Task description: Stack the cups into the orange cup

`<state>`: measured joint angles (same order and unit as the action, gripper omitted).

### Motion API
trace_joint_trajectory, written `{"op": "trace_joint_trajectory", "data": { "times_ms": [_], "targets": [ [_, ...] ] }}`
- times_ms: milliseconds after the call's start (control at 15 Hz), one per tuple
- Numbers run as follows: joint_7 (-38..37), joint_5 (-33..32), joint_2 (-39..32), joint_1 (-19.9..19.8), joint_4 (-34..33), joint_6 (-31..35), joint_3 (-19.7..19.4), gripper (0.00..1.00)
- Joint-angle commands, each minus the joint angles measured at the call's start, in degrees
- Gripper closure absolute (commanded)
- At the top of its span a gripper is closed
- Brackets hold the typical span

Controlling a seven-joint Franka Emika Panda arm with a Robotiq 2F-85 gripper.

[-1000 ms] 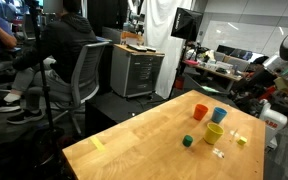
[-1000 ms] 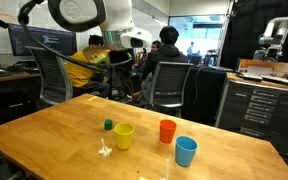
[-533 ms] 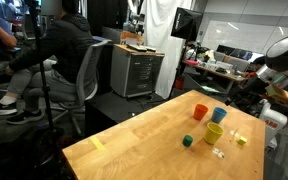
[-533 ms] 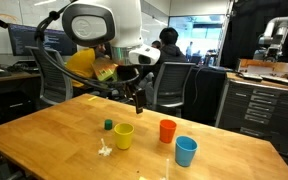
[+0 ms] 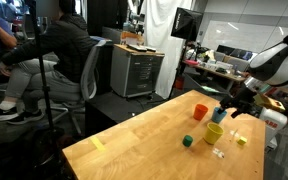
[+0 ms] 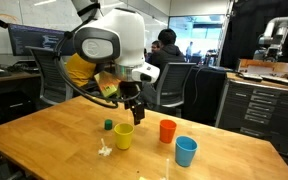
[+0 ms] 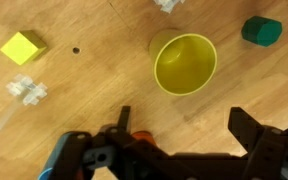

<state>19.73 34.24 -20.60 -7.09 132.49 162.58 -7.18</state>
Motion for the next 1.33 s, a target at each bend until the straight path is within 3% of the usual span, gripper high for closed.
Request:
{"op": "trace_joint_trajectory", "data": {
  "times_ms": [0, 1267],
  "targets": [
    [1.8, 1.1, -2.8, -1.5, -2.9, -1.7, 1.3, 0.0],
    [3.0, 0.7, -7.8, -2.6, -4.1, -2.7, 1.4, 0.0]
  ]
}}
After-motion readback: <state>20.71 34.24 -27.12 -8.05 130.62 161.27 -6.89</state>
